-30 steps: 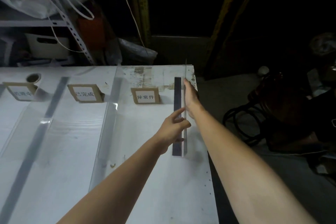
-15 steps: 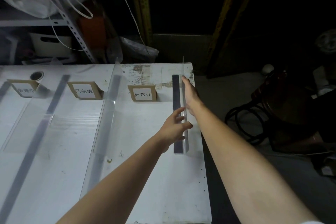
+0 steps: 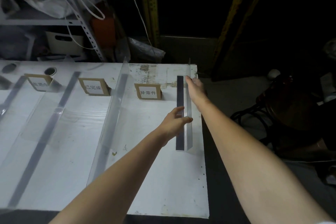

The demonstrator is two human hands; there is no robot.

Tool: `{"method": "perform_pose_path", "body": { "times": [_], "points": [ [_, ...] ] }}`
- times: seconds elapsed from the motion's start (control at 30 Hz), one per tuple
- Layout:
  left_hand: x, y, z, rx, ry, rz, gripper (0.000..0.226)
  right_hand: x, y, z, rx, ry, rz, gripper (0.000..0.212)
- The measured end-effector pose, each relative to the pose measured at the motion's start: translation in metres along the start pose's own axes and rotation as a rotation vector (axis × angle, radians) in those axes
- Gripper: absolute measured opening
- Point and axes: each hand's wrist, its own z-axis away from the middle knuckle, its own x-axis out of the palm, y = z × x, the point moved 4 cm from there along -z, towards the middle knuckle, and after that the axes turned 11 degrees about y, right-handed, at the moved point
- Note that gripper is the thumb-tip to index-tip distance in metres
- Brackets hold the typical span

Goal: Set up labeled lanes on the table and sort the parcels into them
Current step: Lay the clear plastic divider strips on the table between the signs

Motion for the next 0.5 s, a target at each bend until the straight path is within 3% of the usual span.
{"method": "perform_pose_path", "body": {
  "times": [0.07,0.17,0.3,0.5],
  "points": [
    [-0.023,0.006,0.007,0.050,0.053,-0.122,0.059,-0.005,-0.018,0.005,-0.108,0.057,0.131,0.055],
    [-0.074,0.023,0.025,0.169,0.156,-0.490,0.054,-0.011,-0.059,0.018,-0.299,0.133,0.422,0.060],
    [-0.167,0.051,0.057,0.212,0.290,-0.737,0.054,0.018,-0.132,0.053,-0.393,-0.076,0.653,0.060],
    [-0.322,0.062,0.131,0.141,0.530,-0.773,0.049,0.115,-0.227,0.148,-0.533,-0.423,0.792,0.059]
  ]
}}
